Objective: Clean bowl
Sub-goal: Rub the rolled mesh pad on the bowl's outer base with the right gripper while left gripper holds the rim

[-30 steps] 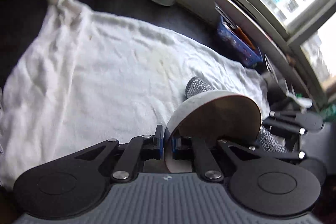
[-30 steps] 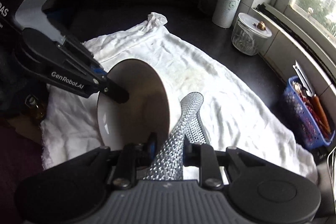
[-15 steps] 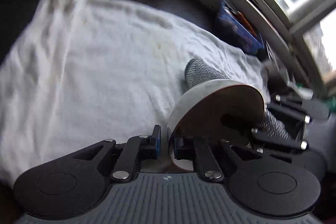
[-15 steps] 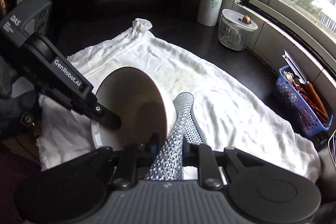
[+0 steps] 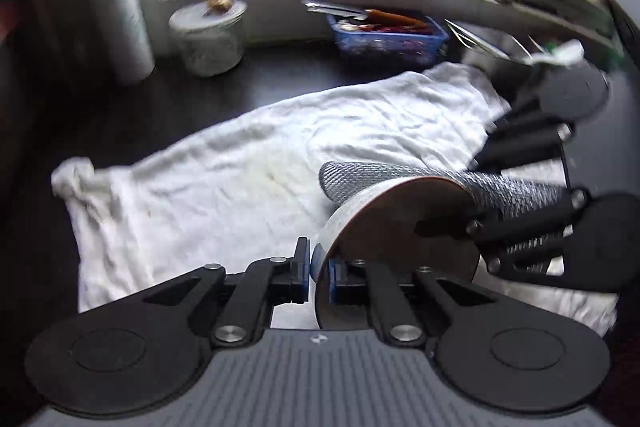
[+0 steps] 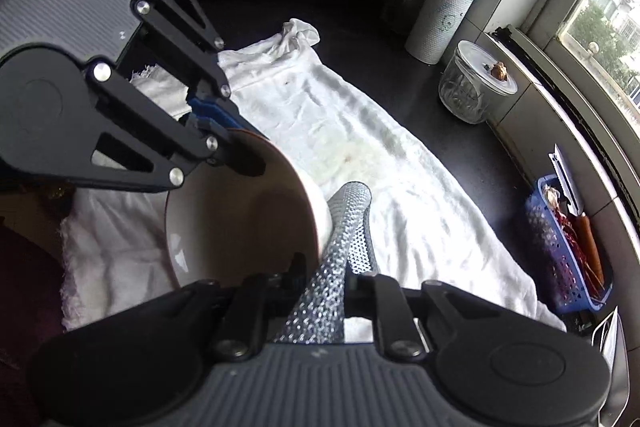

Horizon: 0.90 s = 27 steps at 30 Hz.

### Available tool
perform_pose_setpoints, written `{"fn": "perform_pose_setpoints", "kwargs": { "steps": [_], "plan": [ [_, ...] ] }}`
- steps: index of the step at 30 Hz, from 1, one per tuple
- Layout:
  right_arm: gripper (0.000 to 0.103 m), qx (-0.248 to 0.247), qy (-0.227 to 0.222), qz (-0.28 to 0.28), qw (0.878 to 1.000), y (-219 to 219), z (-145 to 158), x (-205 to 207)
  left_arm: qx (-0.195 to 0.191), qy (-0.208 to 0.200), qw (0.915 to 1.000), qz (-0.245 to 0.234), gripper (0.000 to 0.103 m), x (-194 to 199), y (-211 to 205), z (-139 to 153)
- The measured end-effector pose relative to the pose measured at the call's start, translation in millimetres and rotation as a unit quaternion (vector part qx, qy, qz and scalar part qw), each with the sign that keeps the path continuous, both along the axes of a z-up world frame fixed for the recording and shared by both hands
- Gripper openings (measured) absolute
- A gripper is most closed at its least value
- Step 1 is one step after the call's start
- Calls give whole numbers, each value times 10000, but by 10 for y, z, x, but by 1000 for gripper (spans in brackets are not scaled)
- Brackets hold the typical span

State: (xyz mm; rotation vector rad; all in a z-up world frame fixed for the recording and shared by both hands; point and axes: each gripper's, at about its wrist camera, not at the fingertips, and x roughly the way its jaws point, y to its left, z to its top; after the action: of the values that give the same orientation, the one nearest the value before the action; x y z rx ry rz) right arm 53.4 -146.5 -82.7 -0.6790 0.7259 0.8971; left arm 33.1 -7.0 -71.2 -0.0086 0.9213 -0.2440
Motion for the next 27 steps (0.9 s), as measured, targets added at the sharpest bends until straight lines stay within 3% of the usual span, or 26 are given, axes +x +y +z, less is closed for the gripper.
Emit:
{"fn": "perform_pose_setpoints", "kwargs": {
  "steps": [3, 4, 7, 10, 14, 15, 16, 17, 18, 19, 22, 23, 24, 25, 27],
  "plan": [
    [16, 186, 206, -249, 9993, -20, -37, 4, -1023, 228, 9917, 742, 12, -29, 282, -121],
    [17, 294, 331, -387, 9983, -35, -52, 15, -1184, 253, 9890, 855, 13, -38, 324, -148],
    [19, 587, 636, -654, 9941, -69, -87, 34, -2119, 480, 9652, 1457, 16, -48, 559, -297],
    [22, 777, 828, -794, 9904, -80, -114, 41, -3152, 944, 9198, 2138, 17, -30, 779, -517],
    [23, 1007, 903, -992, 9858, -97, -46, 89, -4261, 1666, 8419, 2860, 17, -43, 917, -842],
    [23, 1029, 881, -1027, 9854, -98, -13, 108, -4405, 1742, 8304, 2932, 17, -51, 904, -894],
    [23, 997, 815, -1013, 9865, -92, 18, 119, -4430, 1729, 8299, 2918, 17, -42, 879, -903],
    [23, 932, 724, -973, 9882, -81, 51, 132, -4434, 1711, 8310, 2891, 17, -31, 858, -904],
    [22, 861, 650, -925, 9899, -72, 67, 143, -4358, 1667, 8387, 2810, 17, -13, 844, -880],
    [21, 763, 547, -853, 9919, -61, 76, 151, -4193, 1586, 8538, 2648, 16, 14, 815, -831],
    [21, 455, 293, -656, 9964, -31, 39, 95, -3040, 1174, 9284, 1787, 16, 112, 606, -547],
    [20, 302, 161, -555, 9979, -15, 19, 57, -2712, 1093, 9431, 1583, 16, 122, 537, -486],
    [20, 171, 48, -466, 9988, -4, -1, 22, -2087, 915, 9665, 1184, 16, 144, 403, -369],
    [20, 85, -24, -401, 9992, -2, -20, -8, -1500, 744, 9826, 805, 16, 158, 278, -265],
    [20, -63, -118, -280, 9995, 0, -50, -55, -599, 458, 9970, 190, 16, 137, 80, -144]
  ]
}}
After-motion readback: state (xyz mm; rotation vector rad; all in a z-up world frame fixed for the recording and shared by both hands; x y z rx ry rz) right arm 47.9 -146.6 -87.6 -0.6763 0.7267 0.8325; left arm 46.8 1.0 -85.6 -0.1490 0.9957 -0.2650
